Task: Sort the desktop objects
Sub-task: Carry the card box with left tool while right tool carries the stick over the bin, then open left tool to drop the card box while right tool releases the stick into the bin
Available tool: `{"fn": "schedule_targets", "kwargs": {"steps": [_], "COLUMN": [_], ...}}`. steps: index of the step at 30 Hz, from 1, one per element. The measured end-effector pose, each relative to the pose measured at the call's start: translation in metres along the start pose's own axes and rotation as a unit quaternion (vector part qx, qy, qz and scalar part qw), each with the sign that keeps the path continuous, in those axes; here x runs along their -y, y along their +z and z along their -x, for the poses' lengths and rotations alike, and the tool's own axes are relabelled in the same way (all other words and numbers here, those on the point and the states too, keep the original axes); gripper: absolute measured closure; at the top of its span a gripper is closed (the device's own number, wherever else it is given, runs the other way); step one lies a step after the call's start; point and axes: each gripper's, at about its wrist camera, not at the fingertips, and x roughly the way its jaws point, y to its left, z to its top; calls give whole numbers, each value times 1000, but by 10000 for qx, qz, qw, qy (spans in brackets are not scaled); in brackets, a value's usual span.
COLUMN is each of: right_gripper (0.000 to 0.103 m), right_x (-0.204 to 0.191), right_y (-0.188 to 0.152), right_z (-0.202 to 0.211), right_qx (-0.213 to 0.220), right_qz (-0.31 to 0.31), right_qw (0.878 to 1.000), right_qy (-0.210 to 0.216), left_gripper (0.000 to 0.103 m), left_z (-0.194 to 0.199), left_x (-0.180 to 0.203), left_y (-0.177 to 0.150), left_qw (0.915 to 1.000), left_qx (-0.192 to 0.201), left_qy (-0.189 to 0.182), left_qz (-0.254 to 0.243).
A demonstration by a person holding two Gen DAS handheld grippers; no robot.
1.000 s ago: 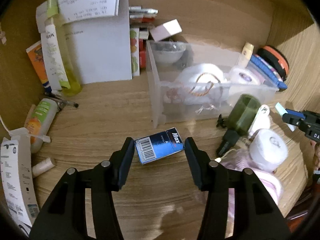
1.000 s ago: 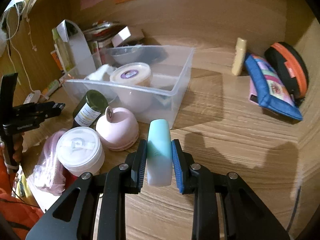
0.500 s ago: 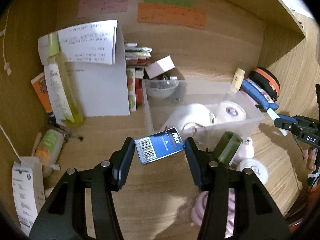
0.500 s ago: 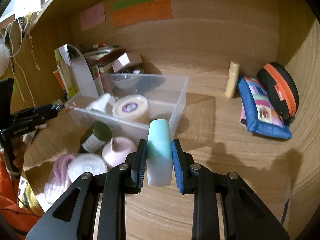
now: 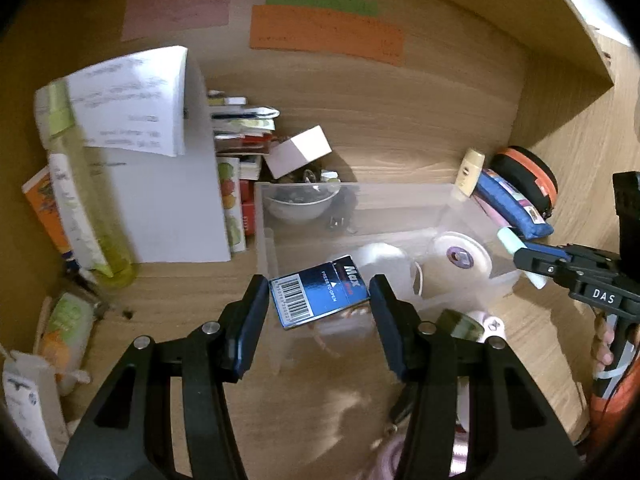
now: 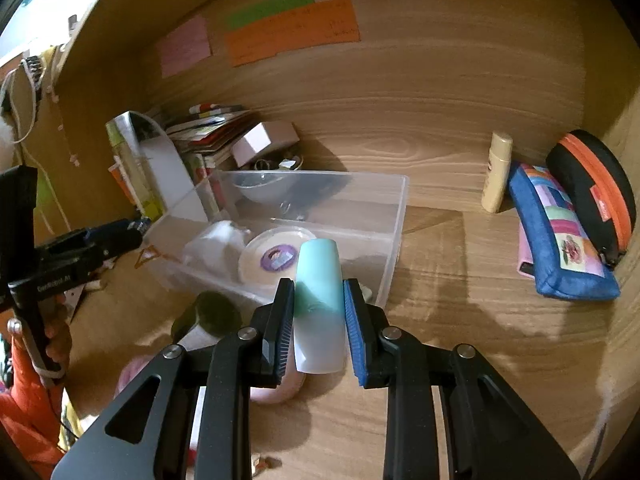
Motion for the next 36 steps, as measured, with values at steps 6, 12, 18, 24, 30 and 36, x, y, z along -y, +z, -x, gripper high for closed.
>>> {"fn": "schedule_targets", "kwargs": {"steps": [6, 12, 18, 24, 30, 36], "right_gripper": [81, 81, 81, 79, 75, 50], "right_x": [-1, 0, -8, -9, -9, -13], "right_y": [4, 5, 4, 3, 3, 5], "right_z": [-14, -22, -25, -23, -21, -5], "right_qx": [-16, -30, 27, 55, 50, 227], "right_qz": [-56, -41, 148, 185, 183, 141], "right_qw": [9997, 9989, 9973, 9969, 9974, 9985], "right_qy": [-234, -458, -716, -763, -692, -486], "left_gripper": [52, 52, 51, 48, 39, 27], "left_z": [-20, -25, -28, -27, -24, -17], "left_x": [5, 4, 11, 11, 14, 22], "left_y": [2, 1, -1, -2, -3, -2], "left_qw": [9999, 9999, 9992, 9990, 9989, 9985], "left_qx": [-114, -129, -111, -53, 41, 67], "left_qy": [1, 33, 224, 225, 162, 197], "left_qz": [-68, -108, -301, -387, -447, -510]}}
